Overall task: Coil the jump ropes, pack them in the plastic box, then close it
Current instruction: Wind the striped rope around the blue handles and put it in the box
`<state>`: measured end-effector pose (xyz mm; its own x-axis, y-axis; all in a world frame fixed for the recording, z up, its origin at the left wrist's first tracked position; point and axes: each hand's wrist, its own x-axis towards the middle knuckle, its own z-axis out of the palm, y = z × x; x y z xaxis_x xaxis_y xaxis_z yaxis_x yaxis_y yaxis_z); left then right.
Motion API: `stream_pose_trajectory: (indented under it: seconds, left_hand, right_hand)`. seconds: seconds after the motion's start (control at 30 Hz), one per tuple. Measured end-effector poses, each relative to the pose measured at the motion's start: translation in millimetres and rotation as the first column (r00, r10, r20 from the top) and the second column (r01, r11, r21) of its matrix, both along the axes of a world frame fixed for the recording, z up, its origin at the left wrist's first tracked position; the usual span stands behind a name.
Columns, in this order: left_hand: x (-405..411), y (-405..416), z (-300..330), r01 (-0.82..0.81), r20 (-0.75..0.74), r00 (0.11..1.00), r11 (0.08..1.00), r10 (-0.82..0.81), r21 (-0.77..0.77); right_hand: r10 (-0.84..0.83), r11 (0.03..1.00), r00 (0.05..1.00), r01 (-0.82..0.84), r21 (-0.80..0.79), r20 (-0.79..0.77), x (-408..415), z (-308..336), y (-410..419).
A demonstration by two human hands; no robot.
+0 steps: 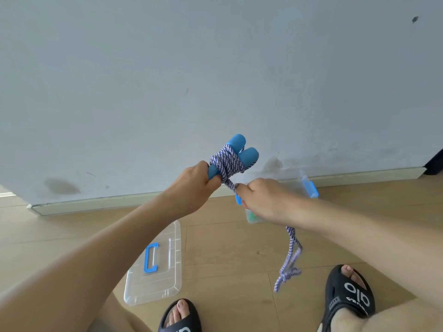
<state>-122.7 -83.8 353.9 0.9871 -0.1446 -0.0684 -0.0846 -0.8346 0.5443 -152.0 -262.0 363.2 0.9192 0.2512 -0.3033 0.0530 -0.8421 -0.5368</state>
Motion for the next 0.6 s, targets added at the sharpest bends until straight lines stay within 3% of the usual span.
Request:
stream_pose_trajectory:
  seconds: [0.2,0.27,0.33,0.4,0.43,0.47,0.53,0.6]
  left_hand:
    - [10,8,-3,-0.058,0.008,0.998,0.996,0.057,0.061]
    - [16,12,-4,-0.104,-0.105,0.990,0.985,0.090,-0.136]
    - [20,17,1,-0.221,-0.290,0.954,0.845,0.082,-0.486]
    - [21,26,4,-0.271,-0.379,0.925,0.724,0.015,-0.634]
    - [22,30,3,-0.255,-0.370,0.929,0.749,0.013,-0.612]
    - [22,33,1,-0.205,-0.326,0.945,0.831,0.031,-0.517]
    - [21,35,-6,-0.056,-0.169,0.985,0.990,0.034,-0.126]
    - [17,28,-12,0.067,-0.068,0.996,0.989,-0.058,0.132]
  right_hand:
    - [0.078,0.996,0.993,-0.074,-0.047,0.092,-16,11,7]
    - [0.072,0.995,0.995,-0.067,-0.076,0.072,-21,8,4]
    - [0.056,0.995,0.996,-0.051,-0.080,0.064,-17,0,-6]
    - [0.068,0.983,0.998,-0.068,-0.172,-0.006,-13,-1,-14]
    - [0.042,0.990,0.998,-0.047,-0.130,-0.039,-11,0,-15]
    - [0.033,0.999,0.999,-0.034,-0.041,-0.027,-10,4,-13]
    - [0.054,0.998,0.996,-0.056,0.028,0.074,-6,15,-8]
    - [0.045,0.998,0.985,-0.053,0.044,0.167,0,26,-6]
